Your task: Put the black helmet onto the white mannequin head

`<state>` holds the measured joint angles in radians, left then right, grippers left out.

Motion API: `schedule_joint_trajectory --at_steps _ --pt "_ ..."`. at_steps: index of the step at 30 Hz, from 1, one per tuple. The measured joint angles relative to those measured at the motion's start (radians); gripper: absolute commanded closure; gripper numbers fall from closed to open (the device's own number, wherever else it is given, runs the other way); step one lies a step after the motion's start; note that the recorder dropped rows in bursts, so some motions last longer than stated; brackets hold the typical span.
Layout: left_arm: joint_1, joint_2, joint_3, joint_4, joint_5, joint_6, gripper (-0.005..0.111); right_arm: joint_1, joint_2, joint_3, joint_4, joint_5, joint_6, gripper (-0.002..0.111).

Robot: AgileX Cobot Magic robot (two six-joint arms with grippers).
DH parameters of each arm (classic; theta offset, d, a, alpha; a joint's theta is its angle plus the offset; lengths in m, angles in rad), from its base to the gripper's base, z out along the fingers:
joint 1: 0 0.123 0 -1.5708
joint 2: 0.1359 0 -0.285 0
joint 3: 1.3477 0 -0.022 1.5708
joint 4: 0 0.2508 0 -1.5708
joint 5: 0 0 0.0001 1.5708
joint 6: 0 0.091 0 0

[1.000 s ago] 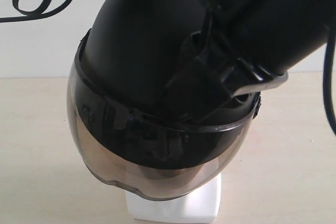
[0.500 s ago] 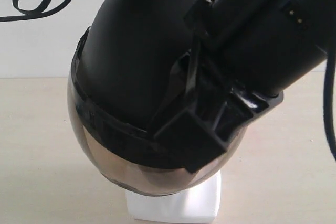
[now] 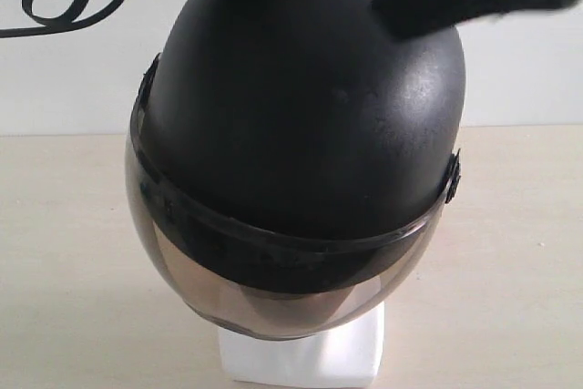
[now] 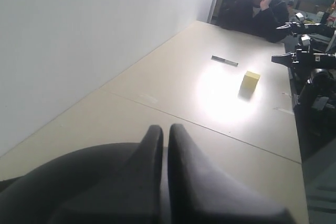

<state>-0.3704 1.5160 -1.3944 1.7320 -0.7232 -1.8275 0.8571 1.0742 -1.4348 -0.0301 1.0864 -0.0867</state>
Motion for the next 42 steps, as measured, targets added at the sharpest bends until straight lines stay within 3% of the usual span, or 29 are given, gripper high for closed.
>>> schedule_joint_trajectory --at_steps 5,8,12,15,19,27,30,37,39,42 --pt "0.002 -0.037 0.000 0.011 0.000 -0.003 0.102 0.000 -0.161 0.028 -0.391 0.066 0.316 0.108" --pt "0.037 -0.095 0.000 0.011 0.000 -0.006 0.102 0.000 -0.277 0.130 -0.581 0.121 0.504 0.108" --pt "0.193 -0.128 0.022 0.007 -0.079 -0.068 0.102 0.000 -0.394 0.364 -0.631 0.040 0.596 0.108" --pt "0.299 -0.128 0.111 0.011 -0.156 -0.008 0.102 0.000 -0.405 0.523 -0.639 -0.086 0.626 0.108" --pt "0.347 -0.128 0.198 0.015 -0.172 0.058 0.102 0.000 -0.402 0.600 -0.738 -0.258 0.721 0.108" --pt "0.364 -0.128 0.250 0.015 -0.182 0.106 0.102 -0.027 -0.291 0.601 -0.896 -0.288 0.805 0.108" --pt "0.387 -0.138 0.250 0.015 -0.191 0.109 0.102 -0.116 -0.261 0.588 -0.903 -0.300 0.787 0.108" --pt "0.450 -0.208 0.251 0.015 -0.213 0.111 0.102 -0.492 -0.238 0.546 -0.864 -0.428 0.682 0.108" --pt "0.459 -0.217 0.251 0.015 -0.218 0.111 0.102 -0.588 -0.218 0.542 -0.777 -0.484 0.607 0.108" --pt "0.463 -0.223 0.251 0.015 -0.228 0.111 0.102 -0.702 -0.153 0.542 -0.469 -0.601 0.363 0.108"
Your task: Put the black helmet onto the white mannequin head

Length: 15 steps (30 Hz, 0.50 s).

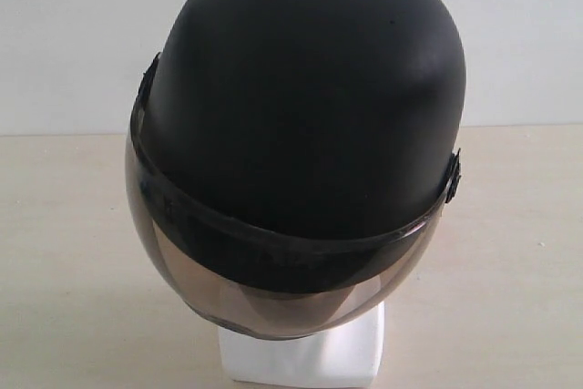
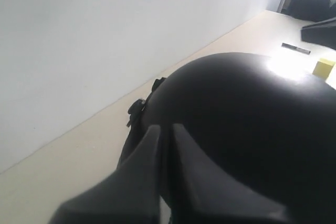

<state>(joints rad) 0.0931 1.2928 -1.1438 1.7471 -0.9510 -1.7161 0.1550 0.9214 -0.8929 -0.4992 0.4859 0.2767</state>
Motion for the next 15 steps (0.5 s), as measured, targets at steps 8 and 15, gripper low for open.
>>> schedule_joint_trajectory --at_steps 8,15 --pt "0.000 0.000 0.041 0.000 0.007 0.000 0.102 -0.077 0.042 0.000 0.824 -0.017 -0.676 0.108" --pt "0.004 0.000 0.048 0.002 0.026 0.004 0.102 -0.077 0.027 0.000 1.356 0.167 -1.174 0.108"
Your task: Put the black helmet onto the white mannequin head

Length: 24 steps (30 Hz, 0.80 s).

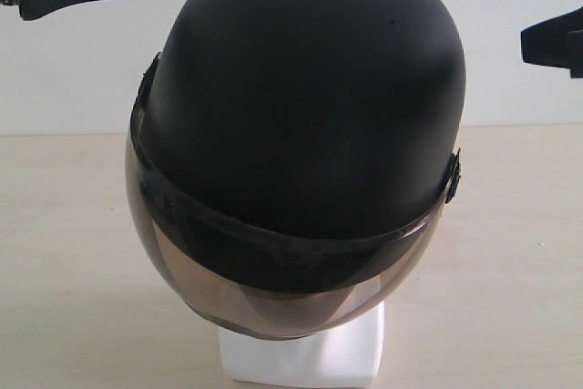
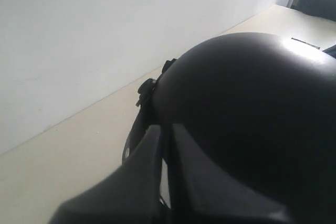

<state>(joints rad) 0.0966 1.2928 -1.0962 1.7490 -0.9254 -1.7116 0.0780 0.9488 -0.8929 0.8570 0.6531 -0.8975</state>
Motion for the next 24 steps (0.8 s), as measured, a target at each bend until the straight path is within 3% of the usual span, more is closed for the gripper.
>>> schedule_joint_trajectory --at_steps 13,24 --pt "0.000 0.000 0.006 0.000 -0.126 0.004 0.102 -0.007 0.083 -0.002 0.162 0.038 -0.101 0.108" --pt "0.000 0.000 0.113 -0.002 -0.139 0.004 0.102 -0.009 0.215 -0.128 0.196 0.143 -0.122 0.108"
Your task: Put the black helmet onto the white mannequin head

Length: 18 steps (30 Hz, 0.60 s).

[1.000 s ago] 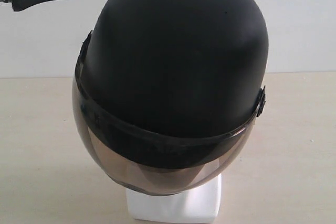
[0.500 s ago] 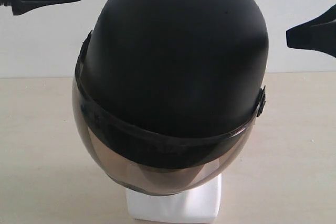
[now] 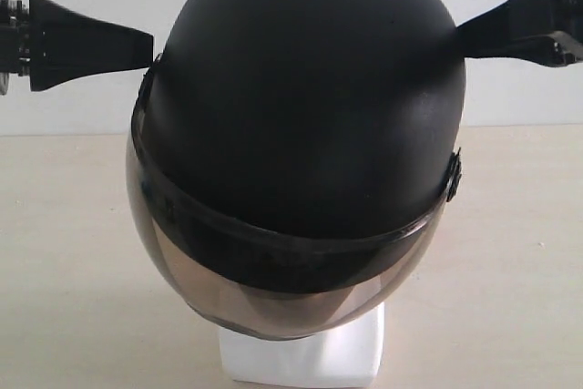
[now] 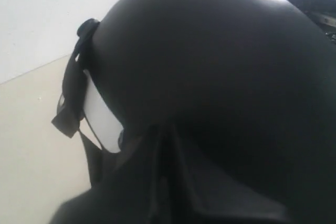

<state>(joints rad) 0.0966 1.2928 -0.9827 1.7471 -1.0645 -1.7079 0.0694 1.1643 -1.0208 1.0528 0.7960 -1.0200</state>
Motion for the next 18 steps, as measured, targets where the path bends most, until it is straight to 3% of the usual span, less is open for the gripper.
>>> schedule_joint_trajectory --at_steps 18 --pt "0.002 -0.002 0.108 -0.022 -0.048 0.000 0.102 0.000 0.153 -0.164 0.002 0.052 0.012 0.108"
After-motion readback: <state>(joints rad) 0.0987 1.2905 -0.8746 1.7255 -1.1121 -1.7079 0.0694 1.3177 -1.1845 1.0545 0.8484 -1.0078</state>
